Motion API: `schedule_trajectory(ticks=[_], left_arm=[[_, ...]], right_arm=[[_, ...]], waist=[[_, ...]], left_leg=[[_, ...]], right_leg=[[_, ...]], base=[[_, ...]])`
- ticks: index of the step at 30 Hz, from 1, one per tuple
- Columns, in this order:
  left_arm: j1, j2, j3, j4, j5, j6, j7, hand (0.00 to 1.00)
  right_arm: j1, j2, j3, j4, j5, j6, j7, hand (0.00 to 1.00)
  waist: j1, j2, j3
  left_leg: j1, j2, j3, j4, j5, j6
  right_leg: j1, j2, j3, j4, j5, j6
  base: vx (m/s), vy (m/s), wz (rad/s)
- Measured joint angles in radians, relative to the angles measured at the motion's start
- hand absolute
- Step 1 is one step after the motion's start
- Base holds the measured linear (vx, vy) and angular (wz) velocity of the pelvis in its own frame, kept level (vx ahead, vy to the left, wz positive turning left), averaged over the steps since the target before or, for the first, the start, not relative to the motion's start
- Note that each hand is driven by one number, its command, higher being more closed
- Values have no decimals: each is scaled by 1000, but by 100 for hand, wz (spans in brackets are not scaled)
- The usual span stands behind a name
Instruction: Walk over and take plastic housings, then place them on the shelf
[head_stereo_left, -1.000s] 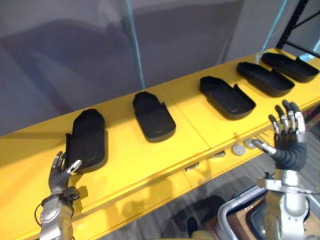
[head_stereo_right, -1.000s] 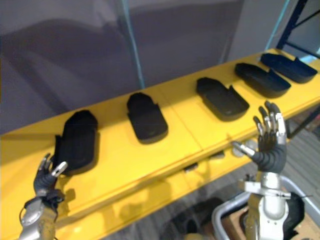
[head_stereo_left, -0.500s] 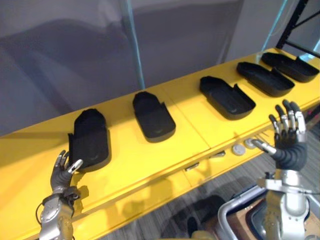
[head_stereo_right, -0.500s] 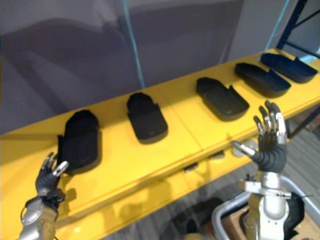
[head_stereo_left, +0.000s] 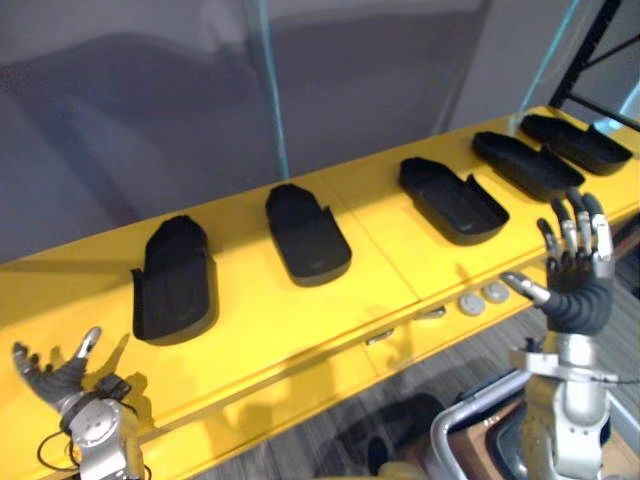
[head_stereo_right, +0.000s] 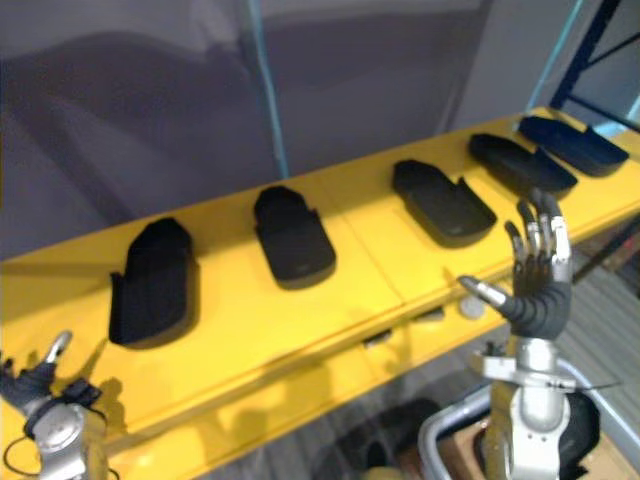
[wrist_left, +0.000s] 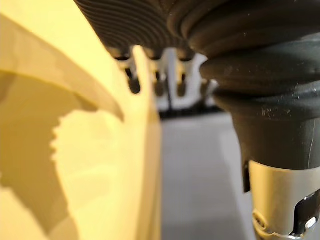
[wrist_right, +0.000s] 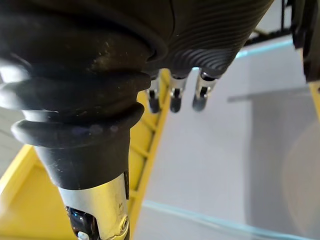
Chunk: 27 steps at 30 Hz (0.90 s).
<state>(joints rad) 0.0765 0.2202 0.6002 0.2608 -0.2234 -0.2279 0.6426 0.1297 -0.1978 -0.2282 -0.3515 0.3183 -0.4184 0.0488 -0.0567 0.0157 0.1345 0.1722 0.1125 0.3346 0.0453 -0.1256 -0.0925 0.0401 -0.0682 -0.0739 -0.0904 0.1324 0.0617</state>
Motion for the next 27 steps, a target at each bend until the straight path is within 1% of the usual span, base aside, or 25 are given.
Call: schedule_trajectory(ticks=[1,2,3,4,5,6,7,8,9,10,13,15,16,17,18,22,23,24,25,27], left_arm=[[-1,-22,27,-92,15,-27,40,0],[-1,-36,39,-159,35,-40,58,0],[-1,-59,55,-359,99,-94,95,0],[-1,-72,61,-484,127,-128,99,0],[-1,-84,64,-573,146,-179,89,0],[-1,-88,65,-605,158,-199,82,0],[1,-98,65,-644,163,-231,66,0],[2,-115,66,-669,162,-248,39,0],[10,-148,56,-728,155,-272,-44,0],[25,-153,51,-765,154,-291,-94,0],[46,-153,4,-828,153,-317,-192,0],[45,-152,-17,-834,141,-317,-223,0],[47,-152,-38,-834,143,-315,-226,0],[47,-152,-87,-834,143,-297,-240,0],[48,-152,-108,-834,144,-292,-258,0],[48,-151,-131,-834,139,-288,-288,0],[54,-151,-153,-834,104,-287,-303,0],[53,-151,-165,-834,101,-287,-303,0],[53,-151,-176,-835,97,-287,-304,0],[52,-151,-211,-835,73,-286,-304,0]], right_arm=[[-23,-1,2,2,1,-2,-17,0],[-35,-1,2,5,1,-6,-30,0],[-74,-2,2,7,2,-13,-58,0],[-100,-2,2,7,4,-19,-73,0],[-118,-2,2,7,4,-19,-85,0],[-122,-1,2,7,4,-19,-91,0],[-121,0,3,7,5,-16,-95,0],[-120,0,3,8,6,-10,-95,0],[-120,1,7,8,8,17,-91,0],[-117,3,12,8,8,33,-86,0],[-103,13,10,13,24,41,-65,0],[-97,18,2,19,31,42,-50,0],[-88,23,-4,19,31,42,-45,0],[-70,46,-3,19,10,42,-52,0],[-59,50,-3,19,-16,42,-69,0],[-47,54,-27,19,-75,42,-126,0],[-28,61,-66,19,-105,43,-168,0],[-4,70,-107,18,-121,42,-200,0],[8,74,-127,17,-127,42,-211,0],[57,87,-200,9,-131,39,-243,0]], waist=[[7,-5,-3],[12,-8,-4],[18,-14,-8],[19,-13,-10],[22,-10,-13],[25,-8,-14],[37,-1,-18],[40,4,-20],[46,4,-22],[46,2,-22],[42,1,-22],[40,1,-22],[40,0,-22],[40,-4,-19],[39,-8,-17],[28,-23,-8],[27,-24,-8],[11,-23,-7],[8,-23,-7],[-20,-20,-4]], left_leg=[[0,0,-3,0,0,0],[0,0,-6,1,0,0],[2,1,-20,2,1,0],[2,0,-26,3,1,0],[2,0,-30,3,2,1],[2,0,-31,3,2,1],[2,0,-38,3,2,2],[2,-1,-48,3,3,2],[0,-3,-53,1,4,2],[0,-2,-53,0,5,1],[0,-2,-53,0,5,0],[-1,-2,-53,-1,5,0],[-1,-2,-53,-1,5,0],[-1,-2,-51,-1,5,0],[-2,-2,-49,-2,5,0],[-12,-1,-38,-3,5,0],[-15,0,-16,-4,3,-1],[-13,0,-4,-6,2,-1],[-10,0,4,-7,1,0],[5,2,35,-6,-12,-3]], right_leg=[[2,0,-4,0,0,0],[4,0,-6,0,-1,-1],[15,-1,-17,0,-3,-3],[21,-3,-31,0,-4,-3],[24,-4,-37,0,-4,-2],[25,-5,-37,0,-5,-1],[27,-7,-41,0,-6,1],[31,-9,-51,0,-9,3],[33,-11,-62,0,-14,3],[33,-10,-63,0,-15,2],[33,-10,-63,0,-17,2],[32,-9,-63,0,-17,2],[32,-9,-63,0,-17,2],[30,-8,-60,0,-17,2],[26,-8,-58,0,-18,3],[10,-3,-47,0,-17,3],[-5,1,-25,1,-12,3],[-10,3,-8,8,-10,5],[-12,4,-4,9,-10,5],[-17,11,30,9,-8,6]], base=[[-24,-5,7],[-22,-6,16],[-17,-5,23],[-14,-4,28],[-11,-1,16],[-12,-1,10],[-13,-2,12],[-35,-2,24],[-34,-4,21],[-33,-5,12],[0,0,0],[0,0,0],[0,0,0],[4,3,-4],[1,2,-6],[-3,-4,-11],[18,0,-30],[25,7,-36],[32,14,-32],[1,18,-41]])
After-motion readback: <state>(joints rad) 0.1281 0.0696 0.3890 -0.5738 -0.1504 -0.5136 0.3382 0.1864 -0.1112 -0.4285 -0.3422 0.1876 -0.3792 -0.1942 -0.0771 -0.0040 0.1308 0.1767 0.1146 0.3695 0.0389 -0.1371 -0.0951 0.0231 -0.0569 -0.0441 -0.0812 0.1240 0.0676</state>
